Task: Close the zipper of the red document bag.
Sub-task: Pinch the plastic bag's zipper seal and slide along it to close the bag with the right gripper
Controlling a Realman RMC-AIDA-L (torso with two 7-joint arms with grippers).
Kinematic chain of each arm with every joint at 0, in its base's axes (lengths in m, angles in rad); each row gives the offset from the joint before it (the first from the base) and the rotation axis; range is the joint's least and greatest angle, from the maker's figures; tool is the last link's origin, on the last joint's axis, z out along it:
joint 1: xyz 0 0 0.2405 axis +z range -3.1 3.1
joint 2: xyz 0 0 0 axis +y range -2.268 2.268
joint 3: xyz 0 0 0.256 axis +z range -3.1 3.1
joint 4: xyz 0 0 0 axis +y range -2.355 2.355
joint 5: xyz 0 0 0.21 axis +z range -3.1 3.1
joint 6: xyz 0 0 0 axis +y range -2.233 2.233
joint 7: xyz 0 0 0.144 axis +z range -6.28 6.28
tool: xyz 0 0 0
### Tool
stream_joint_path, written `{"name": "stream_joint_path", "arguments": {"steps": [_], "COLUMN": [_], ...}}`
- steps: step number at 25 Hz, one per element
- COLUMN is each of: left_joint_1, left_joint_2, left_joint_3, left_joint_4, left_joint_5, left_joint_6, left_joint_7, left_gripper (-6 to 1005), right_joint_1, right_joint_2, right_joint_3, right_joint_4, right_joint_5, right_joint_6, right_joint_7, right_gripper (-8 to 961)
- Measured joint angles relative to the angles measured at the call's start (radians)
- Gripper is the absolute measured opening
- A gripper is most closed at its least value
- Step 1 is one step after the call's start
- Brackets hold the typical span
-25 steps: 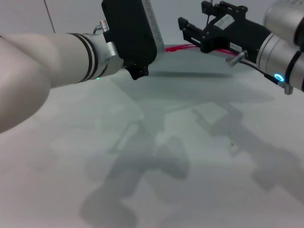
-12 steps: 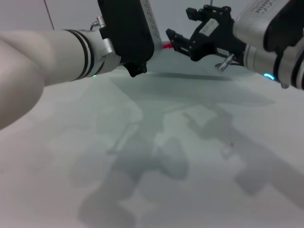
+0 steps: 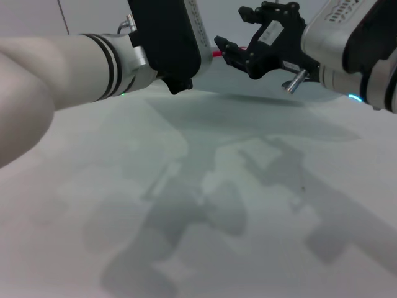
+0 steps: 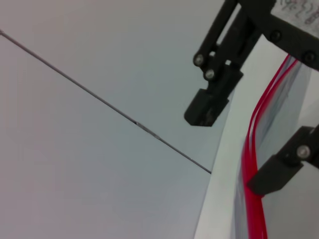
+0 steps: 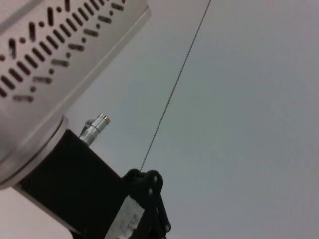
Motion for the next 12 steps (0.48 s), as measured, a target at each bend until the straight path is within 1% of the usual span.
{"name": "stream_joint_path", "arguments": {"steps": [7, 12], "left_joint_1": [0.007, 0.007], "left_joint_2": [0.003, 0.002], "left_joint_3": [-0.001, -0.001], "left_joint_4": [0.006, 0.006], "left_joint_5": [0.000, 0.000], "left_joint_6": [-0.031, -0.057], "left_joint_7": [0.027, 0.036], "left_gripper": [54, 55], "right_joint_1": [-0.008, -0.009], "right_joint_2": [0.002, 0.004], "right_joint_3": [0.008, 0.008], "right_joint_4": [-0.005, -0.005], "right_joint_5": [-0.001, -0.003], "right_joint_6": [-0.007, -0.007], "right_joint_7": [-0.066, -0.108], "right_gripper": [567, 567]}}
